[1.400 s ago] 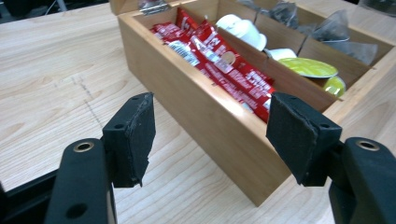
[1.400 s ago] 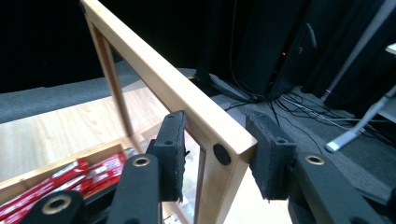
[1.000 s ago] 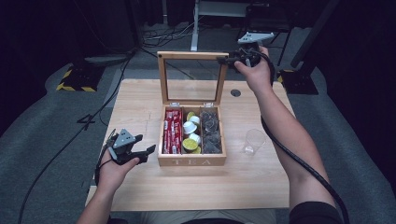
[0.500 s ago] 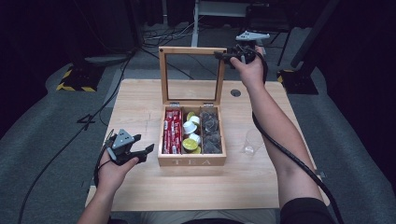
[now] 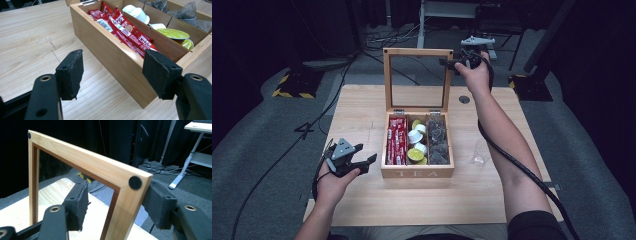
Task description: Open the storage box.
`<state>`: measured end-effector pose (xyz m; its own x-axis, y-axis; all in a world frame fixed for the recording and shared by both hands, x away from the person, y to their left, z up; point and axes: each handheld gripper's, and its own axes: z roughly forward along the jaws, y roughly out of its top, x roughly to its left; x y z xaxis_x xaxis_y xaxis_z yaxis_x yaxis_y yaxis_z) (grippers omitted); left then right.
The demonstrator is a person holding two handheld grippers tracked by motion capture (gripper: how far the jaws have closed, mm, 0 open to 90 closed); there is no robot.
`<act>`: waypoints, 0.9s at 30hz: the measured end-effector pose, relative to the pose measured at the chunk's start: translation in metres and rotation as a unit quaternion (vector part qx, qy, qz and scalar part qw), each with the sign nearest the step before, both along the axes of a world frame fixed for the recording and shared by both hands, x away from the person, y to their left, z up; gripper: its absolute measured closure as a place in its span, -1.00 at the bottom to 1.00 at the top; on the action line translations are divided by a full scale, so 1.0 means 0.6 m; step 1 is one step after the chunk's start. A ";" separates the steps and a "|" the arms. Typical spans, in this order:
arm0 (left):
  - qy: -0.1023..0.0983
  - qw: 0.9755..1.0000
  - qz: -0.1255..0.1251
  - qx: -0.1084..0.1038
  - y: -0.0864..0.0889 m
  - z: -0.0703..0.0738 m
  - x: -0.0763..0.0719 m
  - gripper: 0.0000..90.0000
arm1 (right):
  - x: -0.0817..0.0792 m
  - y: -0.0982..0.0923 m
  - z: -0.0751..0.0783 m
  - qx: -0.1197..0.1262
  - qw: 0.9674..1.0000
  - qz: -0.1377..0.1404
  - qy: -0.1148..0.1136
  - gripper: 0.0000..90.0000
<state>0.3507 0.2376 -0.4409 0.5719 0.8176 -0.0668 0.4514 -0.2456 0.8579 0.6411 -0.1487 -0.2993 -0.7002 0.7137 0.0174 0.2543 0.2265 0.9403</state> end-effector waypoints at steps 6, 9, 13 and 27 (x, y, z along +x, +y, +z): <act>0.003 1.000 0.006 -0.004 0.003 0.000 0.000 -0.25 | 0.003 0.001 -0.009 0.004 1.000 -0.004 0.008 -0.18; 0.002 1.000 0.003 0.000 0.005 -0.001 0.001 -0.25 | 0.005 0.000 -0.011 -0.002 1.000 -0.006 0.015 -0.23; 0.003 1.000 0.003 0.000 0.006 -0.002 0.000 -0.26 | 0.007 -0.007 -0.015 -0.001 1.000 -0.012 0.023 -0.27; 0.016 1.000 -0.007 -0.002 0.013 -0.004 -0.004 -0.29 | -0.043 -0.058 0.019 -0.009 1.000 0.006 0.027 -0.17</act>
<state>0.3483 0.2452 -0.4435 0.5805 0.8093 -0.0893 0.4759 -0.2483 0.8437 0.6154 -0.1834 -0.2877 -0.7074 0.7056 0.0423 0.3014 0.2470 0.9210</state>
